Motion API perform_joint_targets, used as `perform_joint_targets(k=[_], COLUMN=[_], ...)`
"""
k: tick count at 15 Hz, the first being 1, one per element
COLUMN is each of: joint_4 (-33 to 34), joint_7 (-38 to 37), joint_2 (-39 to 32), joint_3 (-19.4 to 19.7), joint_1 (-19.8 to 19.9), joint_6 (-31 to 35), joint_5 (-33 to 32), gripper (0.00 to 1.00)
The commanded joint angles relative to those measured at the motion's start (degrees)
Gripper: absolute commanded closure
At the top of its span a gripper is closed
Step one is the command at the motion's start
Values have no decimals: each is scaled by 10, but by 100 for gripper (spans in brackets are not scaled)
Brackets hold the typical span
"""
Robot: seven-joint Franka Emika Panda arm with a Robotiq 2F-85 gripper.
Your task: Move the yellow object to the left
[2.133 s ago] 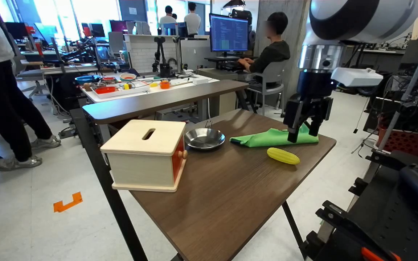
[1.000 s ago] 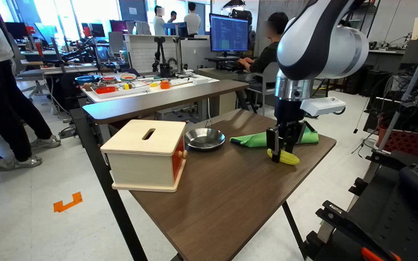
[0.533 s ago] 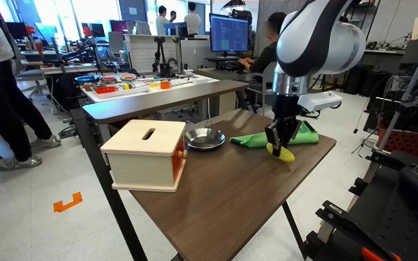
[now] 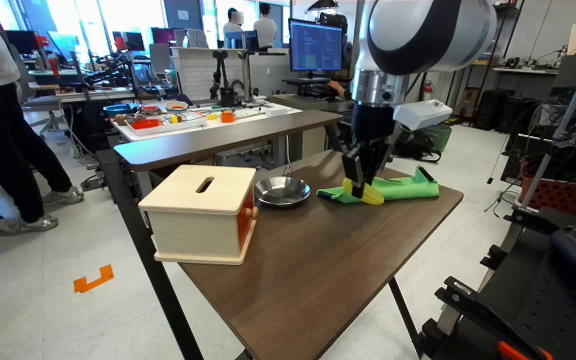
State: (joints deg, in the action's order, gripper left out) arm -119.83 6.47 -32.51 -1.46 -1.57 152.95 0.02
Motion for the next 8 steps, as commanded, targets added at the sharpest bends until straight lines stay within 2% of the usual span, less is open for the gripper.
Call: perform_joint_targets(k=[1, 5, 8], joint_4=[-21, -17, -4], joint_7=[-3, 17, 50], joint_2=[35, 38, 20], joint_3=[-19, -52, -77], joint_1=[-23, -43, -43], joint_6=[6, -3, -8], joint_5=[-19, -23, -19], gripper=[93, 93, 93])
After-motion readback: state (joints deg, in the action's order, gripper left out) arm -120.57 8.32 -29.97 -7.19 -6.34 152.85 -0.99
